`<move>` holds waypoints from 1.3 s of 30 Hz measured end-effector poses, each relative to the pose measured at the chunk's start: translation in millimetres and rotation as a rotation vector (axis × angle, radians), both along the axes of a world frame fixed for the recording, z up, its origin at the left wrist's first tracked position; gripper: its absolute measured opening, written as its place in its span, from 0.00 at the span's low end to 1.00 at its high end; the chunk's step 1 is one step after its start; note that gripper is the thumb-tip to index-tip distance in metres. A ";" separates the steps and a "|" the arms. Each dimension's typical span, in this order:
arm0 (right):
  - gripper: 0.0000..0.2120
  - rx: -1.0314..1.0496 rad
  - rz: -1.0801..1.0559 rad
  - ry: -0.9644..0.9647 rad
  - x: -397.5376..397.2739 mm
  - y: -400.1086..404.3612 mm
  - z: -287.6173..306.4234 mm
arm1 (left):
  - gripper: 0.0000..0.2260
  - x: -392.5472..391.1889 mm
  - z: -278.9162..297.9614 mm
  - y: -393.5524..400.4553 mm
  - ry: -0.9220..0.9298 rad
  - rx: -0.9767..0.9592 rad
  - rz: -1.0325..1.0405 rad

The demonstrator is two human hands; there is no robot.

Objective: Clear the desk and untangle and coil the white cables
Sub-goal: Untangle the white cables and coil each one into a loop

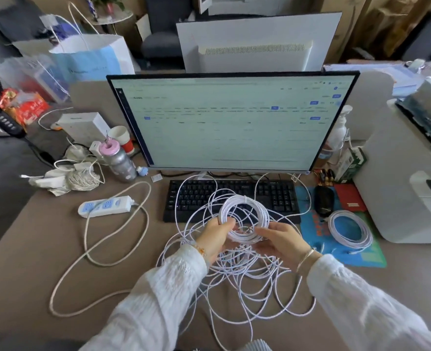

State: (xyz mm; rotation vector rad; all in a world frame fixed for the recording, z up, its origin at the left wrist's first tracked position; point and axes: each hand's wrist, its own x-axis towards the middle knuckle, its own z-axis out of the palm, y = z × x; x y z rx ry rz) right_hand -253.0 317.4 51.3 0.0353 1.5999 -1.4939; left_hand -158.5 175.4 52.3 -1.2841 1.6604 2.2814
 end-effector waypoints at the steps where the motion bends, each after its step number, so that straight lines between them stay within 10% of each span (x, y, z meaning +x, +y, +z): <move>1: 0.09 0.008 0.008 0.014 1.1 -7.6 -3.1 | 0.14 0.9 -1.6 -6.5 -0.013 0.013 0.028; 14: 0.08 0.201 0.323 0.040 113.5 -176.5 -65.2 | 0.07 145.1 -64.8 -143.9 -0.280 -0.004 0.279; 30: 0.09 0.191 0.341 -0.073 162.4 -229.9 -93.4 | 0.23 213.1 -104.4 -215.7 -0.610 -0.481 -0.045; 39: 0.13 0.413 0.281 0.435 122.5 -145.9 -65.5 | 0.15 186.1 -88.1 -174.1 -0.524 -0.923 -0.108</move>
